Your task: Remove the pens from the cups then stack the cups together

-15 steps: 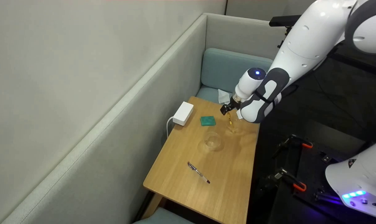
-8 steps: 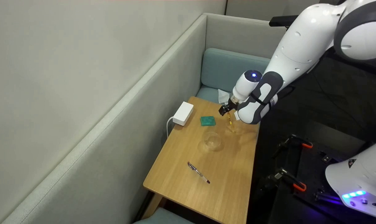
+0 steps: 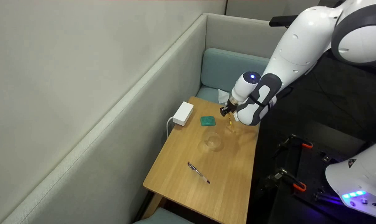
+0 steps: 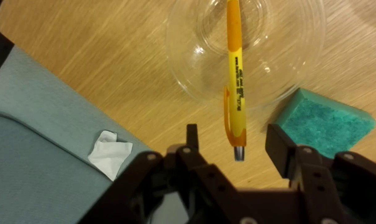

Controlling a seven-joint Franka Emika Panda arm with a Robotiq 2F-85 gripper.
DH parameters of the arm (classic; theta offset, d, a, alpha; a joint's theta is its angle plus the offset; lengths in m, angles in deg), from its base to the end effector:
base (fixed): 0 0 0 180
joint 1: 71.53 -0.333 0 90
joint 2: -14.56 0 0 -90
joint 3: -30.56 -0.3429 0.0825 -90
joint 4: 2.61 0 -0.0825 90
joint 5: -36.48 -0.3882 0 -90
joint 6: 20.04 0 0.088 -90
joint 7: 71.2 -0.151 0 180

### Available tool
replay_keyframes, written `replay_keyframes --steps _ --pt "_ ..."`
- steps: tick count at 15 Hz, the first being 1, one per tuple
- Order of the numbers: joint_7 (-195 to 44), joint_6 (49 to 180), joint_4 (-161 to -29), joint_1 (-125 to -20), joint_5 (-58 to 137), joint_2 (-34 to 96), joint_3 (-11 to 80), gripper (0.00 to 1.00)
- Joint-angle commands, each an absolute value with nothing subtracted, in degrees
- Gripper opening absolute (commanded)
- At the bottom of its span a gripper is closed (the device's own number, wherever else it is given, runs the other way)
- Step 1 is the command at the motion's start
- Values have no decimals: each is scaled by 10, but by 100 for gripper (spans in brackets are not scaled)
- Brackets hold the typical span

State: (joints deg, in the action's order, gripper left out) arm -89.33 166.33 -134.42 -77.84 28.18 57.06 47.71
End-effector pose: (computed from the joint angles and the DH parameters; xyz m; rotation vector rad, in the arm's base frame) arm 0.5246 -0.1345 0.0436 2.8319 -0.8027 0.3935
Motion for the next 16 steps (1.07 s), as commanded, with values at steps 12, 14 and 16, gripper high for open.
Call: replay_keyframes --steps 12,14,16 --pt "-881 1680 -1437 -975 218 528 624 4" --pt "-882 1702 -1460 -1026 201 522 665 4" --pt "-881 1744 -1480 -1069 166 514 698 4"
